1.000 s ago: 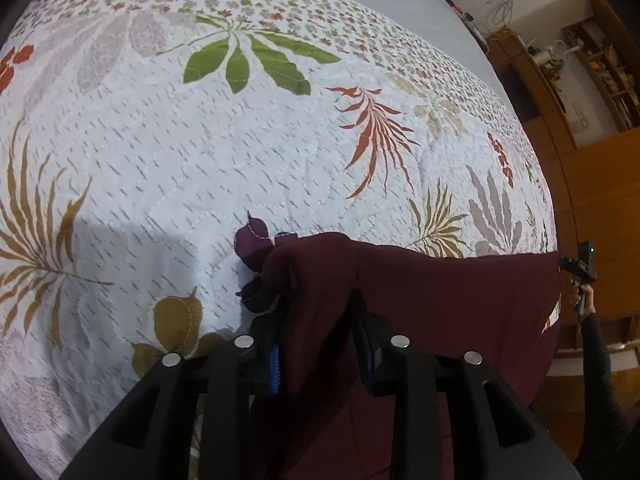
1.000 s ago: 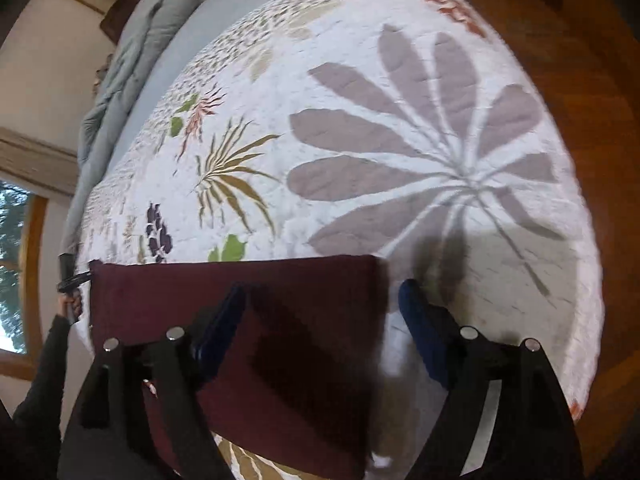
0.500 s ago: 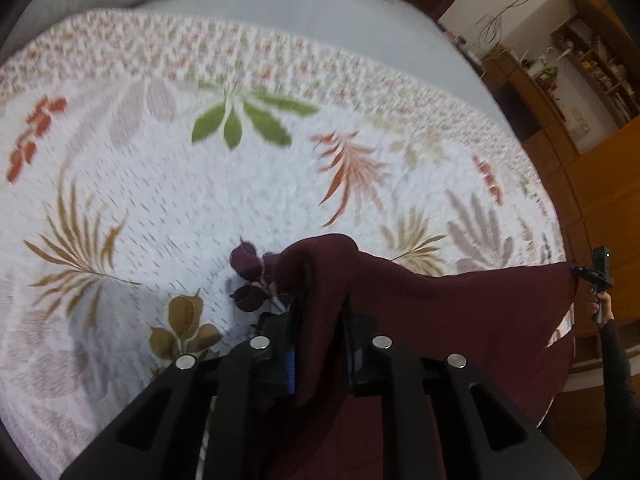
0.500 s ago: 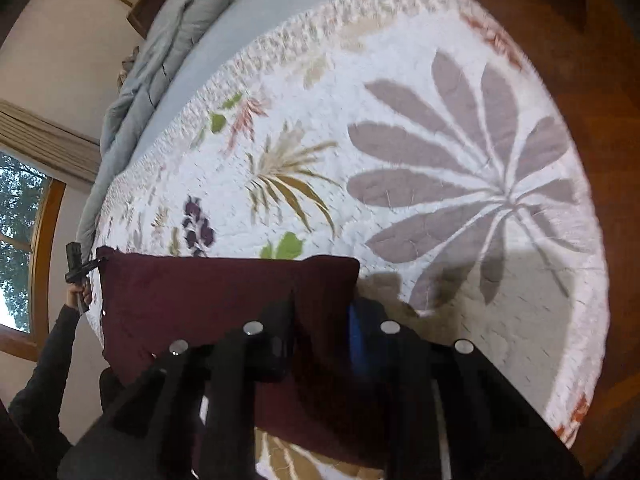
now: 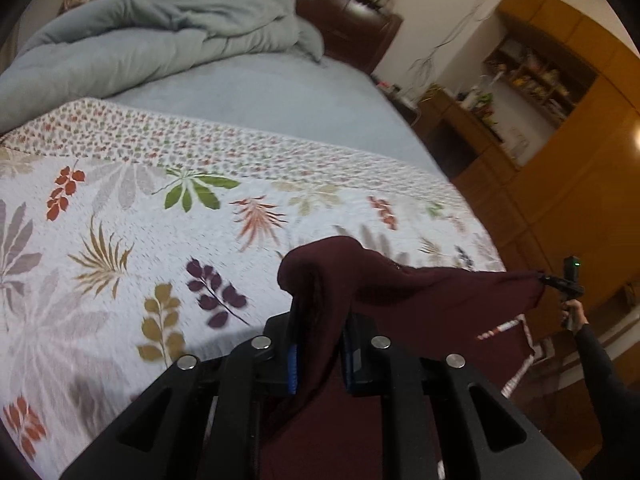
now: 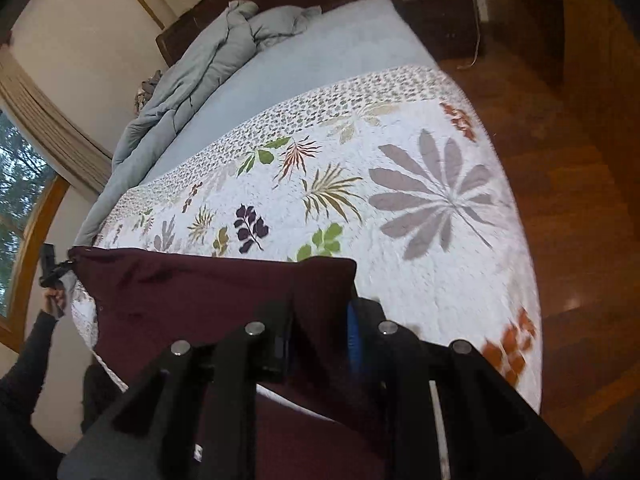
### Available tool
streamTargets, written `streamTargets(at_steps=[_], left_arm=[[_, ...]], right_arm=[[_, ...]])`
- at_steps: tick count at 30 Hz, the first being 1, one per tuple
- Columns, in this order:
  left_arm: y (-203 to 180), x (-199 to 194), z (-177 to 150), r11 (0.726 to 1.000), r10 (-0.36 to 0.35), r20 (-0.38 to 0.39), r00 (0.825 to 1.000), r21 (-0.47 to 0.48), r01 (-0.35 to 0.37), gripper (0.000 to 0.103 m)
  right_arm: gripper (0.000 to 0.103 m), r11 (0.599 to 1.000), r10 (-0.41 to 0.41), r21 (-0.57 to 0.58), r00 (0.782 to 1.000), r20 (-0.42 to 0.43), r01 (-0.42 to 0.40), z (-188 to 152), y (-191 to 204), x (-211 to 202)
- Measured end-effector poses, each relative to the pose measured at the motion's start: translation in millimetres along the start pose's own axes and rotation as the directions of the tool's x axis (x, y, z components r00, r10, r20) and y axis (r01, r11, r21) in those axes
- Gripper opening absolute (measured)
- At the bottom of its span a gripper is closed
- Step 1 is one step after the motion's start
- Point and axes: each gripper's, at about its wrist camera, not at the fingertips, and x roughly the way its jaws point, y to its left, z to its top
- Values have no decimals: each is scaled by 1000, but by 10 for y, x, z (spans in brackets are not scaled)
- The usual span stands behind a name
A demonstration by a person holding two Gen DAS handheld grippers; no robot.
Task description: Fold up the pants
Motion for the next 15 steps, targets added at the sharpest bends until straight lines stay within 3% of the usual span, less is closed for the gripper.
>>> streamTargets(at_steps=[6,15], left_arm=[[-131,-405,-628,999,-31,14,999,-9,31,15],[44,-471,-1586,997,-25,-61,998,-74,20,16]], right_arm=[[21,996,-77,-31,995,68,79,-684,84,-215],[27,990,-135,-9,981,140,137,-1695,210,-383]])
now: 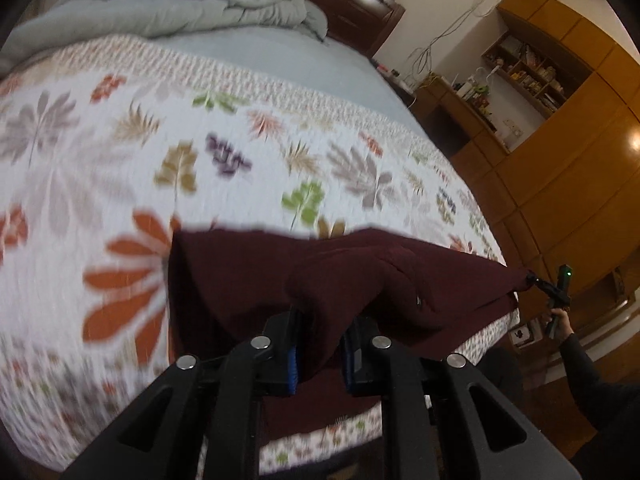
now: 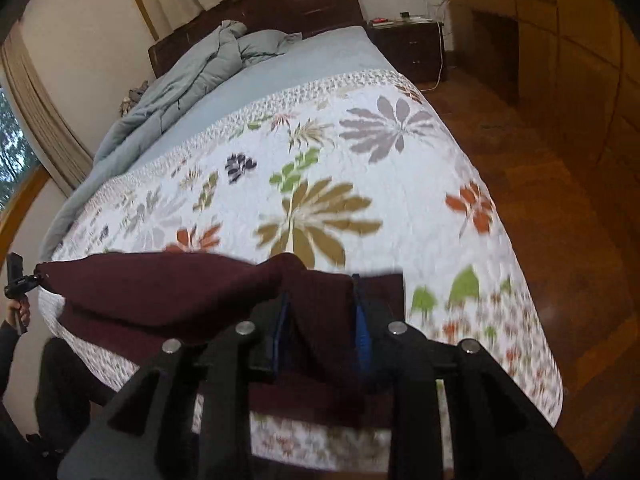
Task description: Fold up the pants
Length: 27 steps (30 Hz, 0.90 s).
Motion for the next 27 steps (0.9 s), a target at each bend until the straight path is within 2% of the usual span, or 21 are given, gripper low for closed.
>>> streamTargets(at_steps=[4,5,7,8,9,12,15,17,18,19,20,21,23,24,25,27], left_arm=[[87,84,-336,999,22,-47,999,-32,-24,19],[125,93,-377,998,29,-53,998,-46,-31,23],[242,99,-483,993,62,-77,995,-94,-69,39],[287,95,-532,989,85,-87,993,-110,-95,53],[321,91,-614,985,117,-105,988,-117,-129,56],[364,32,-866,970,193,-149,970,-123,-211,57],[413,-187,-1072,948,227,-104,968,-206,-244,58],[422,-350,-1155,918,296,-60,953,-258,-302,58],[391,-472,-1208,907,298,-7,955,-311,-285,58],[339,-542,-1244,908,248,44,968,-359,-217,59],[292,-558,-1262,913,192,78,978,-381,-148,63],[176,-542,-1265,920,100,126,987,-389,-43,67],[50,-424,-1229,915,-16,171,985,-396,83,73],[41,-310,-1195,896,-79,175,981,-419,147,73],[64,-203,-1156,875,-104,174,979,-452,173,73],[153,-55,-1113,842,-111,177,978,-506,187,73]], right_arm=[[30,999,-45,13,999,13,45,-247,79,-51],[32,999,-50,17,999,16,50,-267,85,-62],[33,998,-66,27,998,19,65,-317,108,-79],[35,997,-79,22,997,20,78,-342,120,-84],[36,996,-89,18,996,18,88,-352,131,-80],[42,993,-117,28,993,8,116,-386,120,-63],[54,989,-124,88,992,7,123,-458,77,-83],[59,985,-128,120,992,-6,128,-523,51,-83],[62,982,-132,137,991,-16,133,-553,40,-78],[62,977,-132,167,991,-29,135,-593,23,-71],[64,971,-121,204,992,-38,127,-639,5,-69],[65,963,-114,239,992,-45,122,-683,-9,-77],[67,948,-68,308,997,-29,74,-767,-34,-107],[68,941,-47,335,999,-21,52,-803,-39,-115],[68,936,-38,350,999,-17,41,-826,-36,-120],[70,932,-32,362,999,-15,35,-864,-5,-137]])
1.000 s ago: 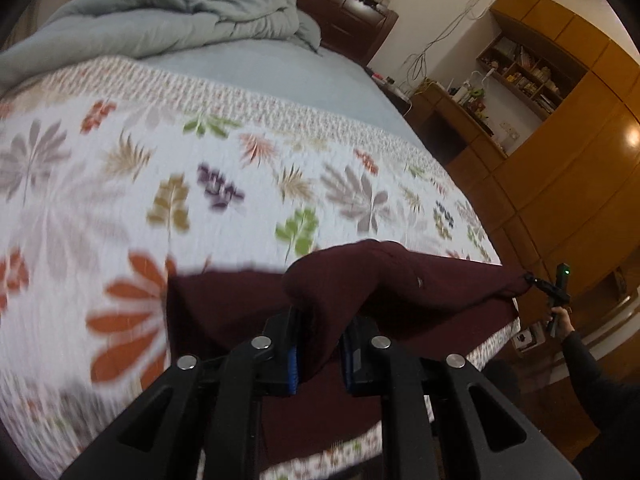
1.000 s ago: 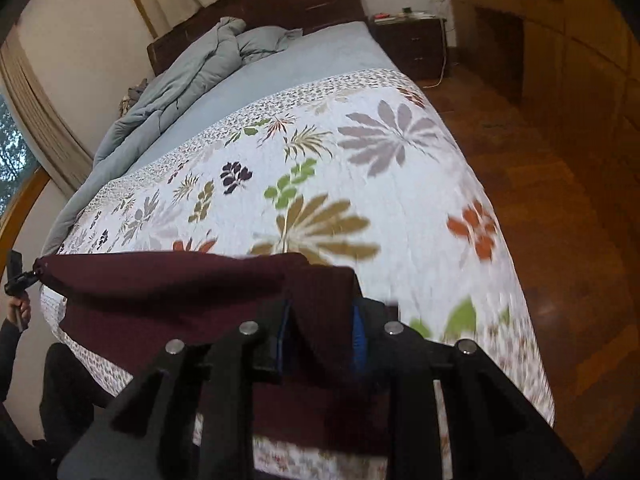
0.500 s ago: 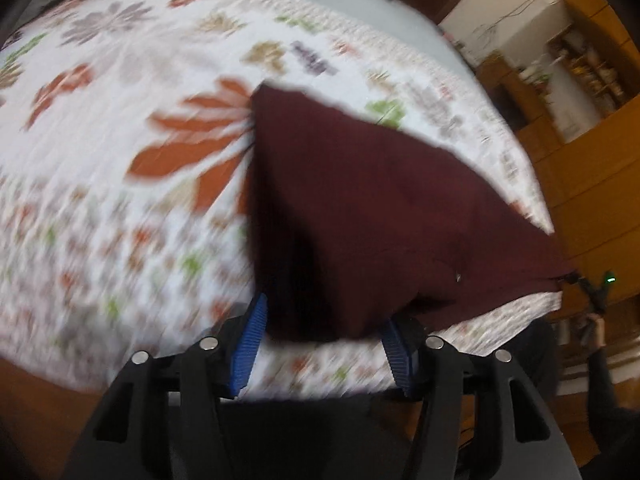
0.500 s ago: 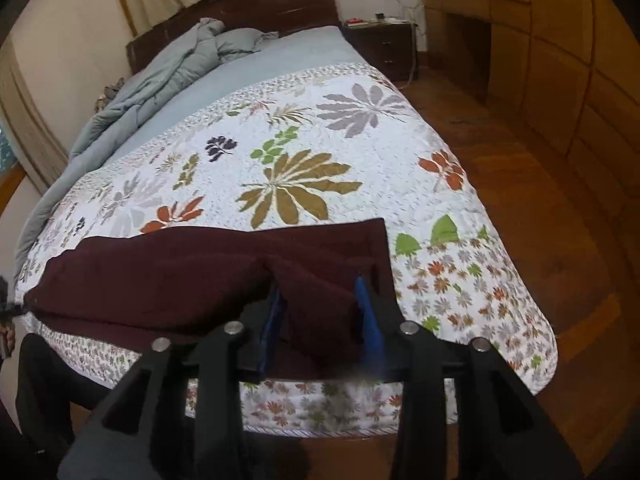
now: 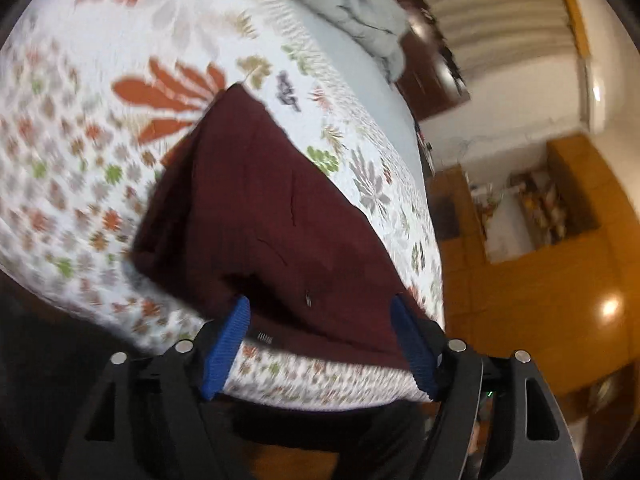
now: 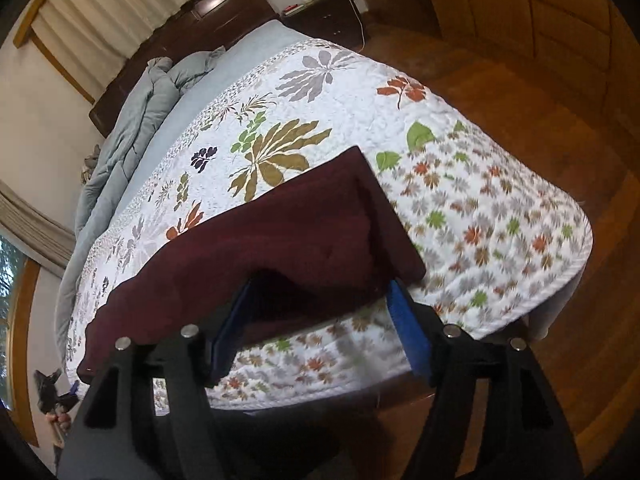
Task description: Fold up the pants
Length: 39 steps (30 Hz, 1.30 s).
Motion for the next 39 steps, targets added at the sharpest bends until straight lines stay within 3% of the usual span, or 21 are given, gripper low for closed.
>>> streamTargets(at_steps=[3,6,7,8,9,10,12,13,14,16,19,23,24,27,30,34,36,38,39], left_arm=[[171,237,114,993,4,-33,999,-116,-8,73],[233,357,163,986,55,-49,997,-155,-62,73],[235,369,176,985,70,-45,997,-158,-76,71],[220,375,205,983,101,-31,994,-152,-105,58],[181,372,240,984,128,-12,992,-121,-129,36],[10,351,293,987,159,40,986,-2,-159,27],[-273,254,301,977,82,130,988,187,-106,18],[-480,158,194,937,-12,179,984,345,-51,18],[-515,141,137,924,-17,190,982,378,-57,18],[-312,234,107,962,42,138,990,261,-77,18],[119,279,26,981,171,102,980,75,-179,18],[400,290,33,981,145,63,987,-138,-135,25],[393,334,37,982,131,47,990,-141,-123,35],[328,357,63,986,135,35,990,-108,-131,52],[257,416,64,986,138,28,990,-100,-134,60],[213,515,127,983,177,19,984,-61,-176,54],[247,550,163,977,208,6,978,-47,-207,27],[306,587,197,978,199,-6,980,-62,-199,22],[322,600,204,978,195,-9,981,-66,-195,20]], right_arm=[[70,1000,1,1,1000,-3,-1,-56,32,-28],[71,1000,10,8,1000,-3,-10,-87,28,-53],[71,1000,9,10,1000,-6,-9,-94,24,-47],[71,1000,8,10,1000,-8,-7,-100,19,-43],[71,1000,5,10,1000,-9,-5,-103,12,-34],[71,1000,4,14,1000,-9,-4,-107,0,-25],[71,1000,2,28,1000,-3,-2,-106,-28,-14],[71,999,6,36,1000,3,-6,-106,-44,-16],[71,999,12,47,1000,7,-12,-109,-61,-15],[72,998,16,60,1000,7,-16,-123,-80,1],[72,997,18,72,1000,4,-18,-159,-96,14],[75,986,45,162,999,2,-45,-216,-174,-43],[75,975,62,215,998,15,-64,-235,-215,-89],[76,919,132,365,989,66,-147,-267,-323,-224],[77,853,195,472,975,104,-220,-273,-375,-286],[77,820,254,513,964,73,-255,-173,-279,-163],[77,814,271,517,960,68,-266,-68,-205,-63],[76,798,270,545,961,57,-257,24,-183,73],[59,797,253,558,967,40,-232,63,-191,146]])
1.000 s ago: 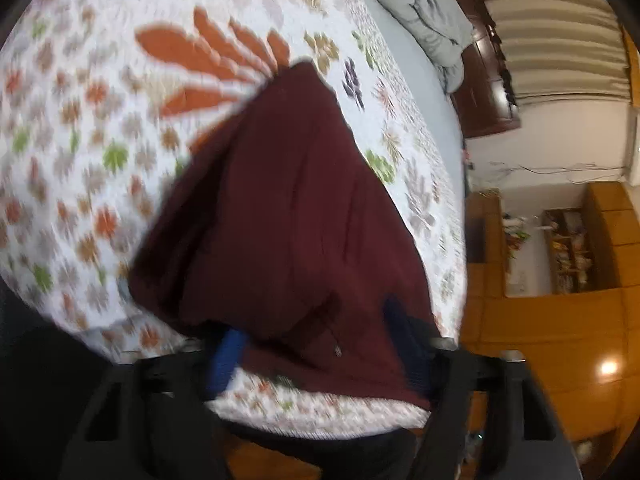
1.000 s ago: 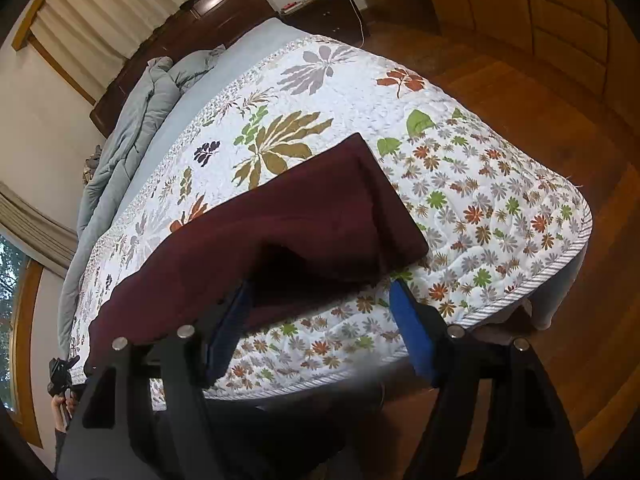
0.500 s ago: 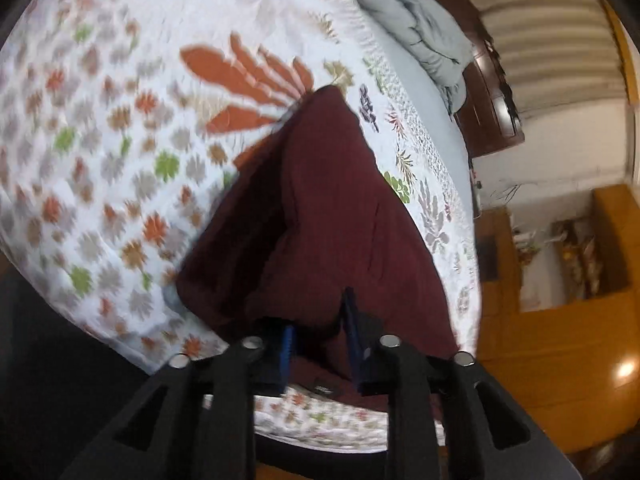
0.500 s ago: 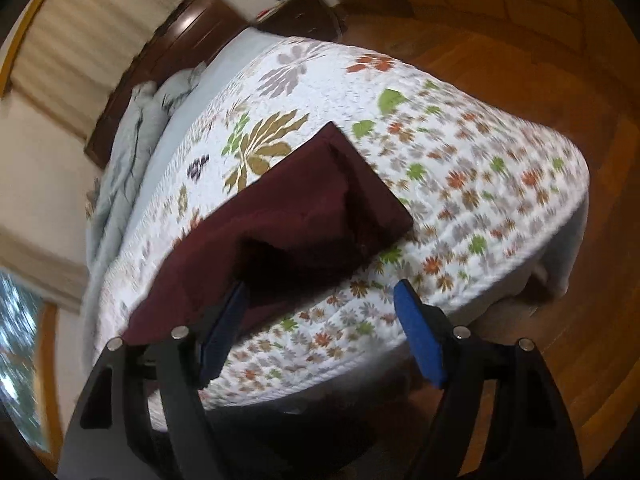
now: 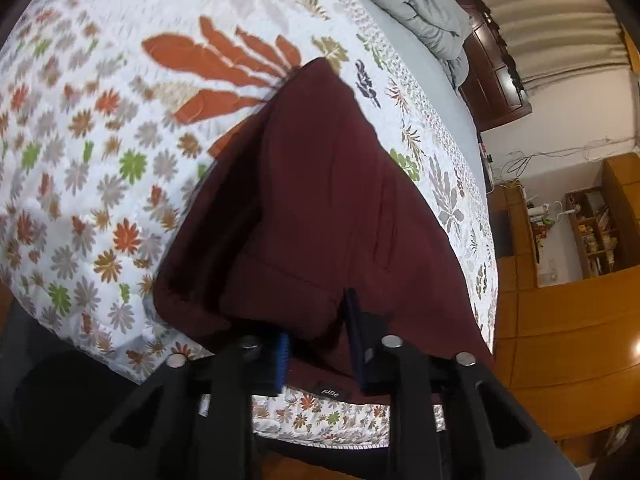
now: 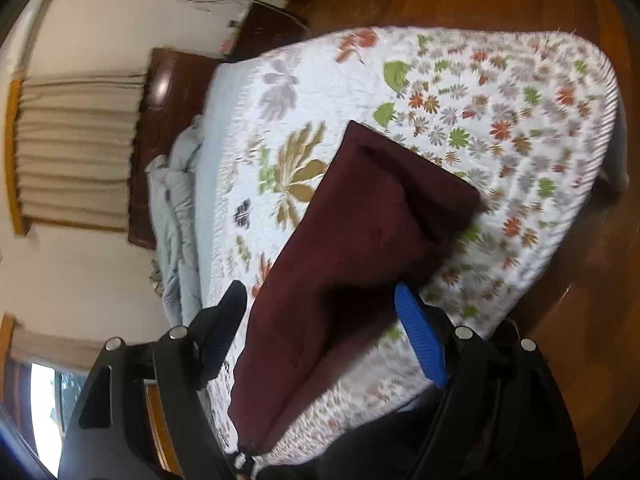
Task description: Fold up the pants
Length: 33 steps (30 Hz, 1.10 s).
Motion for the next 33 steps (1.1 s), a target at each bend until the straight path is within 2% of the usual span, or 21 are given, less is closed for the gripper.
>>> streamTargets(at_steps=[1,2,4,5,7,8,9,11,12,15,20,21,25,27,28,29,31,32,33], left_arm=[[1,2,6,1000,-1,-1,1000,-1,1,19],[-9,-4,9,1000,-1,-1,1000,2,1,18],[-44,-21,53,1000,-12,11,1000,5,12,14],[-70,-43,98,1000,-28,22,999,6,28,14],[-129,-160,145,998,-70,50,996,12,69,13],[-144,-205,150,997,-79,58,995,15,78,13],[-156,-251,157,996,-87,69,994,16,86,13],[-136,-326,181,995,-99,83,992,-2,99,13],[-116,-328,191,995,-100,82,992,-6,100,13],[-48,-272,164,997,-74,53,996,0,74,13],[37,-228,128,997,-74,38,996,-18,75,14],[54,-214,125,997,-73,41,996,-23,74,14],[59,-277,30,996,-87,64,994,-13,88,14],[84,-235,28,997,-79,52,995,-16,80,14],[100,-221,33,996,-81,46,996,-22,82,15],[111,-210,24,996,-89,36,995,-27,90,16],[88,-230,-21,993,-109,20,994,-34,109,23],[56,-251,-62,991,-128,21,992,-23,129,40],[31,-264,-101,990,-140,22,990,-17,141,57]], right_arm=[[42,999,-50,13,999,-6,50,60,12,117],[12,998,-65,7,998,-14,65,103,47,203],[11,995,-58,-80,998,14,59,166,318,248],[11,987,-9,-162,999,51,18,155,540,158],[11,938,117,-340,986,118,-71,29,903,-85],[11,915,159,-392,978,138,-93,-38,956,-158],[11,909,173,-406,973,156,-97,-86,916,-184],[11,951,137,-295,982,127,-94,-53,501,18],[11,970,95,-232,989,109,-68,-14,266,151],[11,988,36,-151,996,87,-22,-2,-88,328],[17,992,46,-120,995,91,-35,-44,-82,281],[14,993,37,-115,995,91,-26,-44,-105,300],[12,995,17,-103,993,113,-5,-81,-123,236],[12,996,-28,-85,996,87,35,-58,-226,349],[13,997,-24,-69,998,62,29,-62,-377,370],[15,998,-9,-61,998,57,13,-60,-439,377],[30,998,31,-53,997,68,-27,-100,-424,335],[47,997,51,-62,996,67,-47,-158,-389,305],[50,995,61,-83,996,61,-56,-265,-309,294]])
